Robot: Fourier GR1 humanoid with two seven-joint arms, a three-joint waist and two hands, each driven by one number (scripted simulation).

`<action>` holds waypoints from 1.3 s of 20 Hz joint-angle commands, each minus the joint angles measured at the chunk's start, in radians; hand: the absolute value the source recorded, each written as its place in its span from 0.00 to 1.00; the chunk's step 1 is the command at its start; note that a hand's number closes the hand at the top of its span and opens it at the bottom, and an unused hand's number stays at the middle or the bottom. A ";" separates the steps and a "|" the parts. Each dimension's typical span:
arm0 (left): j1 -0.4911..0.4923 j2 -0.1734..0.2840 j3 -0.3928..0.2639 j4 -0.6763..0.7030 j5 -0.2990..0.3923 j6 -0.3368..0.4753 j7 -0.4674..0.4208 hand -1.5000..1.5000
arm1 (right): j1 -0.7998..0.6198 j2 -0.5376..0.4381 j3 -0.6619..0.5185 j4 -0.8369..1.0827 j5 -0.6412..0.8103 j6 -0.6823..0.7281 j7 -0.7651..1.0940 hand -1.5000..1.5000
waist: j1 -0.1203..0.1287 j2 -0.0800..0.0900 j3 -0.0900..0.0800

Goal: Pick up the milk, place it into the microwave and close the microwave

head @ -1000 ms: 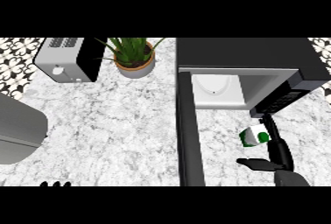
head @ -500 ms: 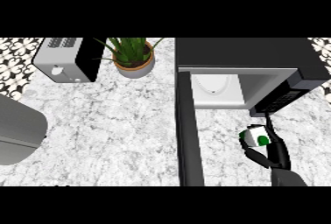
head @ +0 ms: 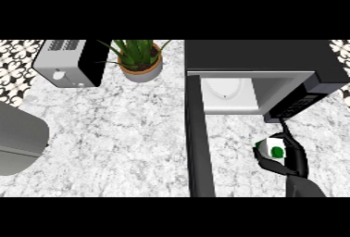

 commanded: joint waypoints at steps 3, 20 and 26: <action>-0.002 0.004 0.021 0.053 0.011 -0.012 -0.032 0.00 | -0.072 0.029 -0.001 -0.045 -0.011 -0.007 -0.072 1.00 | 0.018 -0.010 -0.003; 0.045 0.034 -0.003 0.008 0.011 -0.021 -0.033 0.00 | 0.097 0.081 0.069 -0.312 -0.011 -0.004 -0.005 1.00 | -0.016 -0.022 -0.007; 0.091 0.061 0.007 -0.046 0.039 -0.027 -0.034 0.00 | 0.343 0.108 0.160 -0.683 -0.002 -0.004 0.169 1.00 | -0.028 -0.025 -0.009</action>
